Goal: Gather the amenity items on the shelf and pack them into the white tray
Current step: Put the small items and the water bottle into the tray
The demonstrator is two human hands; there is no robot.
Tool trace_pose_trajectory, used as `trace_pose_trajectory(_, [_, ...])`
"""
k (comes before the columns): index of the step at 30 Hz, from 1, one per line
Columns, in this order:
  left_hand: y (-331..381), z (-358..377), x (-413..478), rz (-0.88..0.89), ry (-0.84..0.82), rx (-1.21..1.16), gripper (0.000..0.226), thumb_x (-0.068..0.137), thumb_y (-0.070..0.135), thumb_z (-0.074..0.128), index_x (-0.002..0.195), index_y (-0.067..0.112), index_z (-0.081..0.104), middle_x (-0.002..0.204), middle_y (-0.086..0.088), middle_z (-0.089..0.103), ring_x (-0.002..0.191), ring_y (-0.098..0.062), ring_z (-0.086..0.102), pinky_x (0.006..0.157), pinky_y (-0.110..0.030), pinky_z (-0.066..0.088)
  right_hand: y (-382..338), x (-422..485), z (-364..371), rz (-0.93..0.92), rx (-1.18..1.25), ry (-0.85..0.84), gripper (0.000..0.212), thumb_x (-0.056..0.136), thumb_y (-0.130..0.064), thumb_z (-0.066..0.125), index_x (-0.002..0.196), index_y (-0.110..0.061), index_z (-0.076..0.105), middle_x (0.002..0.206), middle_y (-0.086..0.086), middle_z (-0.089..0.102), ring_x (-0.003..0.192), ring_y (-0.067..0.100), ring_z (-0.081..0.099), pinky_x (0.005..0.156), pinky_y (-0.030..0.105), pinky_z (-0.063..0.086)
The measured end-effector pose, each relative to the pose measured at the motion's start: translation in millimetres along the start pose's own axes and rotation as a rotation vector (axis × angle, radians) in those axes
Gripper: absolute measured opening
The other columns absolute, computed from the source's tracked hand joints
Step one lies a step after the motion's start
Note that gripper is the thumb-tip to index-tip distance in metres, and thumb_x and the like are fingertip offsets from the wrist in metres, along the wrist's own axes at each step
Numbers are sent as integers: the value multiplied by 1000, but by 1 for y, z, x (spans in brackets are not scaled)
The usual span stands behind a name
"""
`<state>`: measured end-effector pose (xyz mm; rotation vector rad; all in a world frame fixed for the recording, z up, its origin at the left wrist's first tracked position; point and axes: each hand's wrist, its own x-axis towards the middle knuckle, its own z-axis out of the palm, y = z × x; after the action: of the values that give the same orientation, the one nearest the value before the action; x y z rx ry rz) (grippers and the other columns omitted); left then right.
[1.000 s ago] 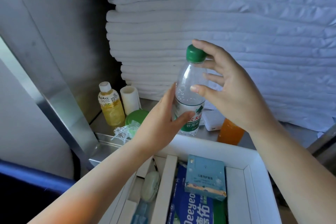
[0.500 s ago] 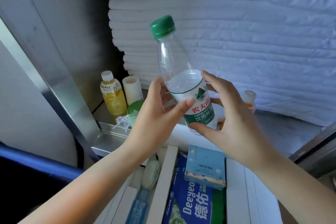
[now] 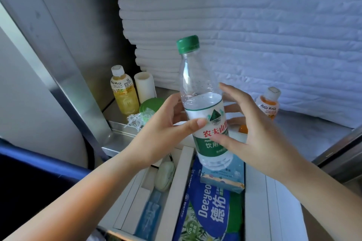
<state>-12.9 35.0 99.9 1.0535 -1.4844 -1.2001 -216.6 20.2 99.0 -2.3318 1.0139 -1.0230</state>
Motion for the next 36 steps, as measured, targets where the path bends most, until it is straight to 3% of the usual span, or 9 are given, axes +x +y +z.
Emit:
trace_pose_trajectory(3, [0, -4, -1, 1, -57, 51, 63, 75, 35, 70, 130, 17, 45, 122, 2, 63, 114, -15, 59, 95, -43, 48, 4, -1, 1, 8, 3, -18, 83, 76, -50, 65, 144, -46, 17, 139, -25, 38, 122, -4, 46, 97, 21, 43])
trace_pose_trajectory(8, [-3, -7, -1, -5, -89, 64, 60, 77, 33, 69, 130, 20, 44, 123, 4, 62, 114, -15, 58, 96, -42, 48, 8, -1, 4, -28, -53, -31, 82, 78, -49, 62, 145, -41, 16, 140, -23, 36, 122, -9, 43, 98, 18, 42])
trace_pose_trajectory(11, [-1, -13, 2, -8, -199, 110, 54, 82, 32, 67, 131, 21, 45, 123, 5, 62, 114, -14, 58, 95, -36, 49, 7, 3, -8, -184, -210, 52, 77, 82, -43, 62, 146, -25, 24, 147, -11, 28, 135, 0, 31, 108, 18, 31])
trace_pose_trajectory(16, [4, -25, 14, -59, -446, 329, 51, 87, 33, 62, 134, 28, 44, 124, 11, 61, 115, -8, 57, 96, -34, 48, 9, 4, -27, -532, -719, 7, 74, 80, -27, 71, 143, -19, 34, 153, 9, 22, 144, 27, 16, 116, 44, 16])
trace_pose_trajectory(22, [-1, -26, 26, -194, -722, 465, 49, 90, 34, 59, 133, 44, 39, 128, 23, 55, 117, 4, 51, 99, -19, 41, 13, -6, -22, -644, -905, -114, 51, 87, -13, 67, 135, -15, 50, 136, 11, 52, 125, 29, 47, 109, 45, 33])
trace_pose_trajectory(26, [-10, -28, 31, -306, -700, 436, 66, 87, 39, 57, 145, 36, 26, 134, 16, 50, 120, 3, 48, 102, -26, 42, 11, -11, -20, -526, -935, -157, 55, 81, -50, 64, 121, -13, 61, 110, 7, 64, 92, 27, 59, 75, 39, 51])
trace_pose_trajectory(29, [-15, -34, 28, -313, -667, 448, 82, 77, 45, 65, 146, 37, 20, 134, 23, 45, 115, 11, 47, 97, -15, 42, 13, -18, -15, -352, -895, -199, 59, 74, -59, 63, 110, -13, 65, 94, 3, 63, 81, 25, 58, 65, 37, 50])
trace_pose_trajectory(32, [-24, -33, 17, -245, -654, 649, 98, 69, 51, 76, 143, 45, 12, 132, 31, 39, 112, 18, 40, 86, 0, 36, 19, -23, -8, -236, -889, -200, 57, 79, -65, 48, 95, -15, 67, 81, -1, 60, 74, 21, 57, 58, 32, 47])
trace_pose_trajectory(36, [-46, -14, 9, 15, -548, 1003, 92, 71, 45, 74, 142, 36, 16, 138, 19, 35, 117, 7, 33, 94, -8, 29, 19, -24, 1, -110, -844, -225, 58, 77, -70, 43, 83, -17, 65, 73, -5, 59, 69, 16, 58, 50, 23, 36])
